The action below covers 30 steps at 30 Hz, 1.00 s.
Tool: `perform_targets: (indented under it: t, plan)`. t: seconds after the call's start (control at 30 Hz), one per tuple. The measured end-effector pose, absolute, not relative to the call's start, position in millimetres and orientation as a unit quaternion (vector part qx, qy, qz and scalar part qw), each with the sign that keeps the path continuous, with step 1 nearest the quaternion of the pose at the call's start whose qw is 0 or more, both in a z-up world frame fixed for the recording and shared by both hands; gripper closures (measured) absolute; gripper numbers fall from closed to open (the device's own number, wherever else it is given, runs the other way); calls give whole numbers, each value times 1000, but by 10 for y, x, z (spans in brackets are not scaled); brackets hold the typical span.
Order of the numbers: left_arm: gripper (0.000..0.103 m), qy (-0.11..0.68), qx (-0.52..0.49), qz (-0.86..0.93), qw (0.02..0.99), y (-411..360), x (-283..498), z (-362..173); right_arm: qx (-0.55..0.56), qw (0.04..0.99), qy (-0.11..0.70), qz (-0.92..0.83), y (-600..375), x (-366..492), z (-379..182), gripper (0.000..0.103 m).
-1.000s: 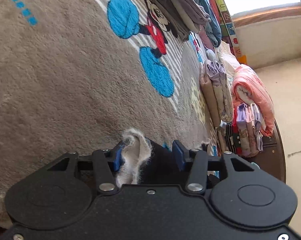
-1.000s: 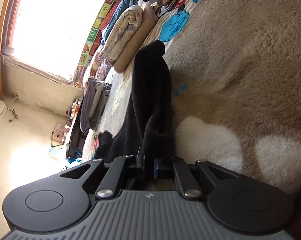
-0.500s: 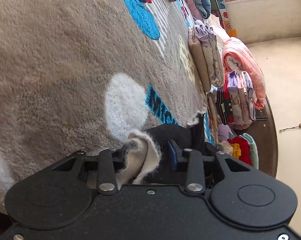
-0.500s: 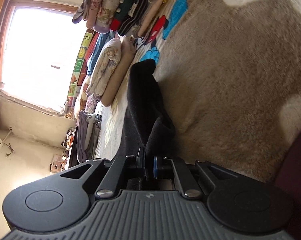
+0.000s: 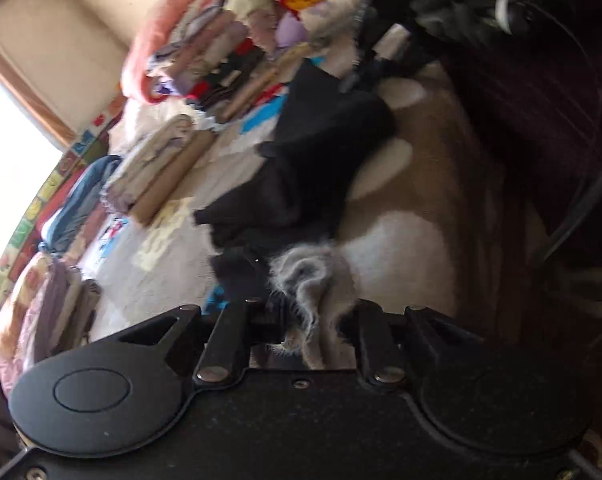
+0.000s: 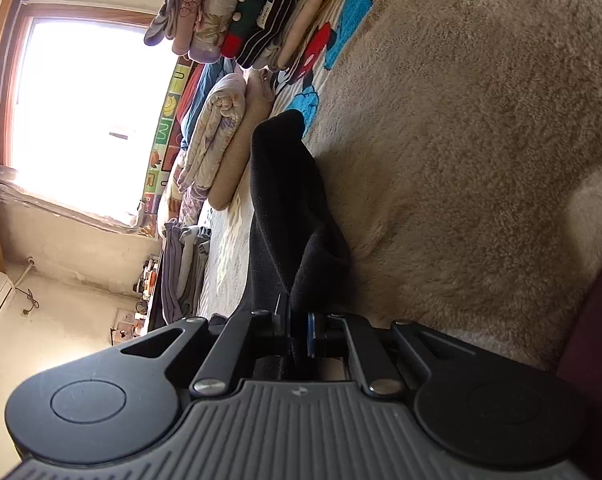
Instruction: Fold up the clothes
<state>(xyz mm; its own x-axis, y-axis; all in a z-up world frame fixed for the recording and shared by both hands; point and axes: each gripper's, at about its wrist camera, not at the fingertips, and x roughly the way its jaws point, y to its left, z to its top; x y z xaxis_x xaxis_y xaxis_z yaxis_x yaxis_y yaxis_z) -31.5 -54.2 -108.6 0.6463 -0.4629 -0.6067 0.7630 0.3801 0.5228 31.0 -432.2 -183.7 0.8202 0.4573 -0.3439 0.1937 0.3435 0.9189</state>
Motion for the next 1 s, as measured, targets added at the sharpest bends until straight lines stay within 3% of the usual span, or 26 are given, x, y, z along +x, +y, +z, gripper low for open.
perform_targets:
  t: [0.07, 0.43, 0.53, 0.83, 0.9, 0.97, 1.0]
  plan:
    - [59, 209, 369, -392, 816, -549, -284, -1103, 570, 765, 286, 88, -4334, 291, -1842, 93]
    - [53, 278, 111, -380, 875, -278, -62, -719, 571, 763, 286, 99, -4323, 302, -1870, 90]
    - [34, 296, 42, -402, 866, -132, -43, -673, 574, 762, 285, 101, -4329, 294, -1870, 90]
    - [33, 309, -92, -364, 874, 318, 47, -523, 573, 762, 284, 103, -4317, 304, -1868, 90]
    - [39, 332, -73, -351, 872, 229, 85, -585, 572, 762, 285, 103, -4317, 305, -1866, 90]
    - [55, 356, -63, -349, 865, 102, 116, -696, 572, 762, 284, 104, -4320, 297, -1858, 90]
    - [58, 369, -60, -350, 859, 38, 131, -764, 572, 763, 284, 104, -4321, 293, -1855, 90]
